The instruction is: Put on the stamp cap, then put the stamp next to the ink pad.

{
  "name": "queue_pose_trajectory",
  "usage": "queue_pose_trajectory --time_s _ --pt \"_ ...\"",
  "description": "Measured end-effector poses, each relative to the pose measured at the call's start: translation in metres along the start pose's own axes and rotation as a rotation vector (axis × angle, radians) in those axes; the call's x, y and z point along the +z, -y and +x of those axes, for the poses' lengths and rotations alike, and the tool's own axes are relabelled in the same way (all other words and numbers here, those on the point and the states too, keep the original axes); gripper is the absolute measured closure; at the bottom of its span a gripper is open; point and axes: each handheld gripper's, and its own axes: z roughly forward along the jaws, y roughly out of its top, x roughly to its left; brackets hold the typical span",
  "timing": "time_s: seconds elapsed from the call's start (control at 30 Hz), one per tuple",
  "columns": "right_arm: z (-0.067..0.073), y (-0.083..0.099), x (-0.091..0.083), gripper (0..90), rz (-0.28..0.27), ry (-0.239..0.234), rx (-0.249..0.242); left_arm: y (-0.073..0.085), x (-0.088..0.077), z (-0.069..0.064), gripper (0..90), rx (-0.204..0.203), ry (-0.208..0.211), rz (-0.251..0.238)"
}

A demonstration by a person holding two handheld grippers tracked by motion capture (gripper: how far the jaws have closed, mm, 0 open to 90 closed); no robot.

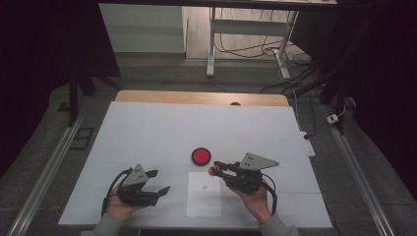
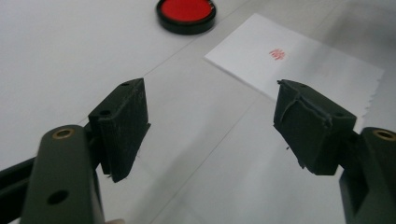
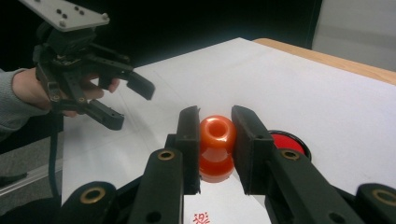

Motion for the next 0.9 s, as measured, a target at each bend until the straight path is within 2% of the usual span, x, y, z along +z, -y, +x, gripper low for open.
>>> queue_pose_trajectory --time_s 0.23,0.47,0.9 --pt "-0.004 0.0 -0.002 72.5 0.002 0.011 0.005 0.016 -0.016 0.007 26.8 -0.033 -0.054 0.01" --pt "-0.007 0.001 -0.003 72.5 0.005 0.022 0.01 0.022 -0.023 0.008 26.7 -0.035 -0.065 0.011" --pt "-0.016 0.001 0.0 72.4 0.017 0.052 0.012 0.022 -0.024 0.01 26.5 -0.035 -0.067 0.008"
